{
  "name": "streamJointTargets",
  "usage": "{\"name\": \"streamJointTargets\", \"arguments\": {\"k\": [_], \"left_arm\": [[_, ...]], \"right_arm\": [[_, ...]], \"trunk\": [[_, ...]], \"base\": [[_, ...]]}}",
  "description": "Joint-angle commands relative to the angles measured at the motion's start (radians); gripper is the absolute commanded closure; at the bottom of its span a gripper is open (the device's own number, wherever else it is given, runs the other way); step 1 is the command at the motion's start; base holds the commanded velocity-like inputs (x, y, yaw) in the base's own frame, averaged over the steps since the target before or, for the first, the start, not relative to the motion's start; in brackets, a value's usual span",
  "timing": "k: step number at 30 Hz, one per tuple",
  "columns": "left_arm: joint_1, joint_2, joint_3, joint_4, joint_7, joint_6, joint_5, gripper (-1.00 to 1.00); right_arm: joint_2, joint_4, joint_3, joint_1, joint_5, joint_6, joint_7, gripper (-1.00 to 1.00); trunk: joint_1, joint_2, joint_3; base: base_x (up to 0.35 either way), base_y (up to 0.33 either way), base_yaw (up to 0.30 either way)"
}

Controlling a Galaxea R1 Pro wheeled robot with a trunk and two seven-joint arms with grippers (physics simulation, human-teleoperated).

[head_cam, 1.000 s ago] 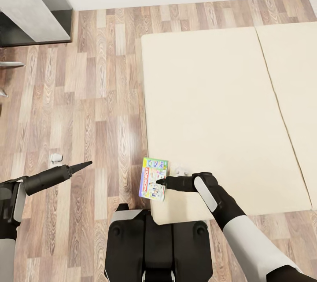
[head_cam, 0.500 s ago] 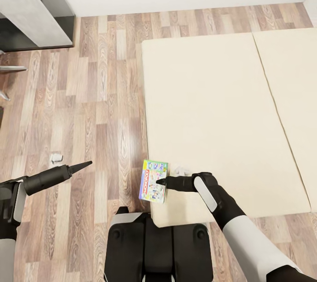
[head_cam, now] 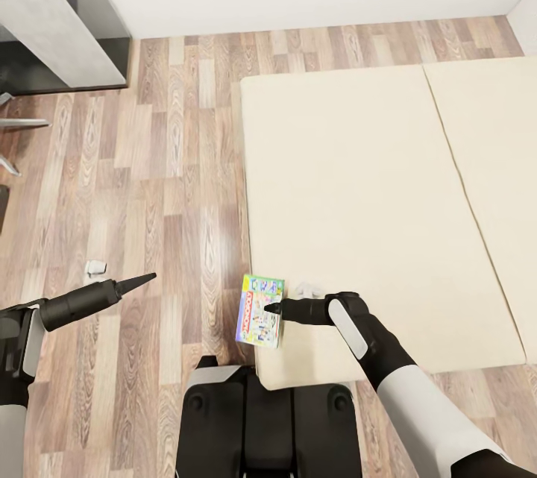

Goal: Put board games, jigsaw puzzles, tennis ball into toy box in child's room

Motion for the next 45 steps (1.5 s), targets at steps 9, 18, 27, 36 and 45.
{"name": "streamJointTargets", "arguments": {"k": [9, 18, 27, 36, 45], "left_arm": [[0.0, 0.0, 0.0, 0.0, -0.003, 0.01, 0.001, -1.0], [0.0, 0.0, 0.0, 0.0, -0.004, 0.01, 0.001, -1.0], [0.0, 0.0, 0.0, 0.0, -0.004, 0.01, 0.001, -1.0], [0.0, 0.0, 0.0, 0.0, -0.004, 0.01, 0.001, -1.0], [0.0, 0.0, 0.0, 0.0, -0.003, 0.01, 0.001, -1.0]], "right_arm": [[-0.001, 0.0, -0.001, 0.0, 0.006, 0.003, 0.006, -1.0], [-0.001, 0.0, -0.001, 0.0, 0.006, 0.001, 0.006, -1.0], [-0.001, 0.0, -0.001, 0.0, 0.006, -0.001, 0.006, -1.0], [-0.002, 0.0, -0.001, 0.005, 0.006, -0.004, 0.006, -1.0], [-0.001, 0.0, -0.001, 0.005, 0.007, -0.005, 0.005, -1.0]], "trunk": [[0.001, -0.001, 0.014], [0.001, -0.001, 0.029], [0.001, -0.001, 0.043], [0.001, -0.001, 0.058], [0.001, -0.001, 0.073]], "base": [[0.0, 0.0, 0.0], [0.0, 0.0, 0.0], [0.0, 0.0, 0.0], [0.0, 0.0, 0.0], [0.0, 0.0, 0.0]]}}
